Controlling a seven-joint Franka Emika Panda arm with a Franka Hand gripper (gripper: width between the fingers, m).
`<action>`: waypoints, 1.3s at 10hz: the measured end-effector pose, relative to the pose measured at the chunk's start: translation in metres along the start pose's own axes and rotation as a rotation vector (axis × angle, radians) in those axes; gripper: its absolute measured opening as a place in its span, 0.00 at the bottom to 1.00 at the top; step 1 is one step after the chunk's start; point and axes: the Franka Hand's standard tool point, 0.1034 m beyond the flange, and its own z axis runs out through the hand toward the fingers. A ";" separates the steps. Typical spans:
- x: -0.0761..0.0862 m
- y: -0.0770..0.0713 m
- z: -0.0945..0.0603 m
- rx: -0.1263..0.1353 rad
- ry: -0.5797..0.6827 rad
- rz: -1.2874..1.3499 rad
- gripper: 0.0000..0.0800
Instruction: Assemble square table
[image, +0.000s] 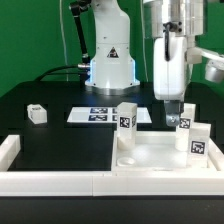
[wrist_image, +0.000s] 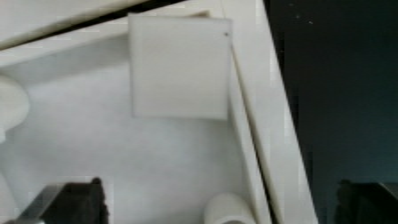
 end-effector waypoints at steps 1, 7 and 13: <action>0.000 0.000 0.000 0.000 0.000 0.000 0.81; 0.057 0.018 -0.009 0.028 0.011 -0.168 0.81; 0.126 0.004 -0.039 0.035 0.026 -0.658 0.81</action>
Offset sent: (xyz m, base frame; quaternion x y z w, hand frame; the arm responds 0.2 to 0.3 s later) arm 0.0000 0.0000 0.0000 0.0000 0.0000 0.0000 1.0000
